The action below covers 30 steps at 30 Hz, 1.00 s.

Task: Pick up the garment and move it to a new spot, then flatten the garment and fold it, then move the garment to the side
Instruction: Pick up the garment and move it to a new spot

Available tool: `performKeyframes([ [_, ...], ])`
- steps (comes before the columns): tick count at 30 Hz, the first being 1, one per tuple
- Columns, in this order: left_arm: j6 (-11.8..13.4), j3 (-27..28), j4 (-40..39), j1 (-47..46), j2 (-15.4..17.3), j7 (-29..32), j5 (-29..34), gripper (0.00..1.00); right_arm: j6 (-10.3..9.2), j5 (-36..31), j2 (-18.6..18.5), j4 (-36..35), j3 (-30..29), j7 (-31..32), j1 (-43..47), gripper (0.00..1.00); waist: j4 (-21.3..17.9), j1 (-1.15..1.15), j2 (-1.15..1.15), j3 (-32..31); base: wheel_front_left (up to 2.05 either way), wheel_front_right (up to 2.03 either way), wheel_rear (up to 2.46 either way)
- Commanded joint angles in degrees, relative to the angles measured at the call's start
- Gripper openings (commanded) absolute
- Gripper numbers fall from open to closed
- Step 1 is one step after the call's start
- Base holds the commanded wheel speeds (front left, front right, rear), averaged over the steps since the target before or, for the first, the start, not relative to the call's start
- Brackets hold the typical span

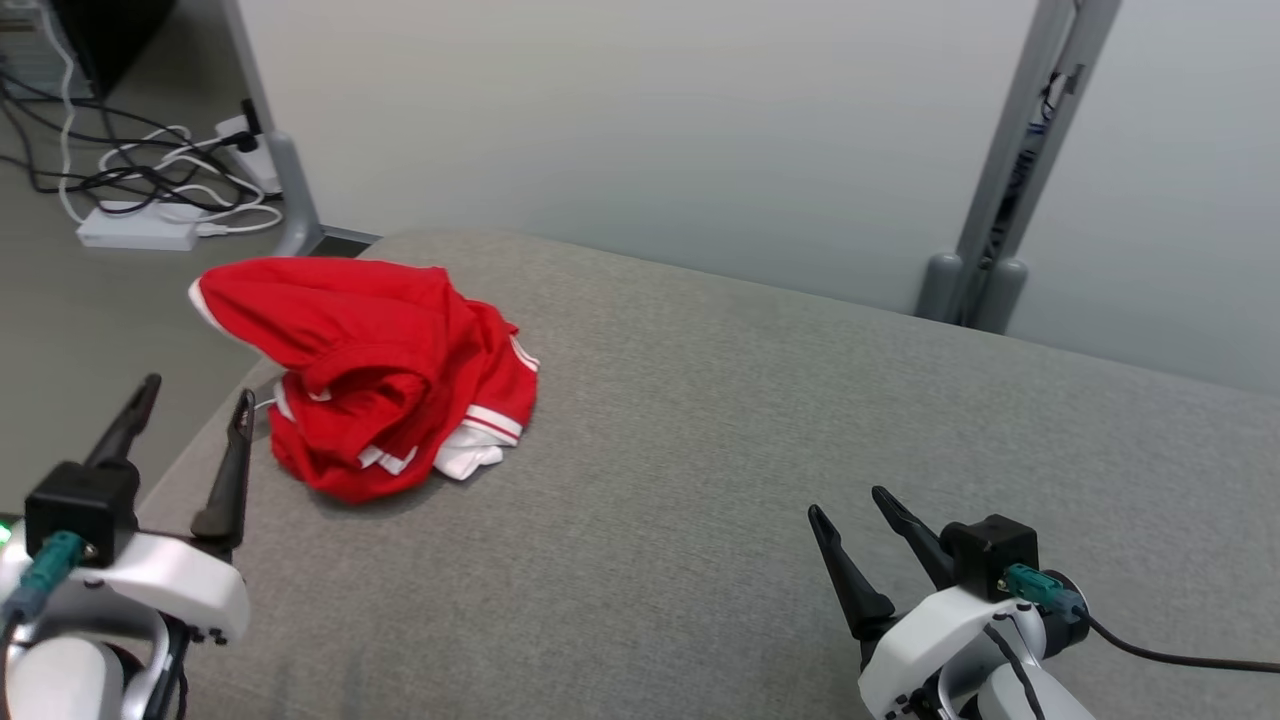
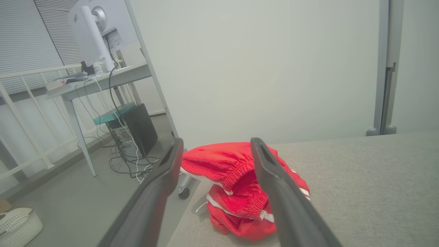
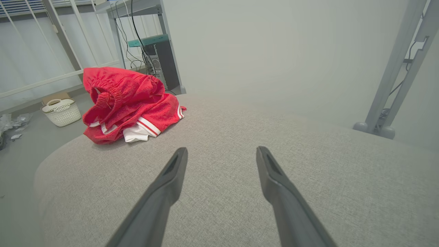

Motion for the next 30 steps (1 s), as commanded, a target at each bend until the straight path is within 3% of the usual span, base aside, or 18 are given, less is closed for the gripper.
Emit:
performKeyframes([
  [1, -0.25, 0.04, 0.5, -1.58, 0.58, 0.11, -0.32, 1.0, 0.01, -0.23, -0.45, -0.14, -0.06, 0.19, -0.47, 1.0, -1.47, 0.0, 0.0, 0.66, 0.0, 0.0, 0.0],
  [18, -3.62, -4.22, 15.33, -18.39, 8.33, 1.03, -5.78, 1.0, 0.01, -3.35, -0.39, -3.44, -0.82, 1.87, -3.94, 1.0, -9.68, 0.0, 0.0, 8.86, 0.0, 0.0, 0.0],
  [30, -3.62, -16.34, 30.93, -29.3, 13.2, 1.04, -16.78, 1.0, 0.01, -4.13, -0.41, -4.31, -0.71, 2.22, -6.01, 1.0, -14.02, 0.0, 0.0, 12.47, 0.0, 0.0, 0.0],
])
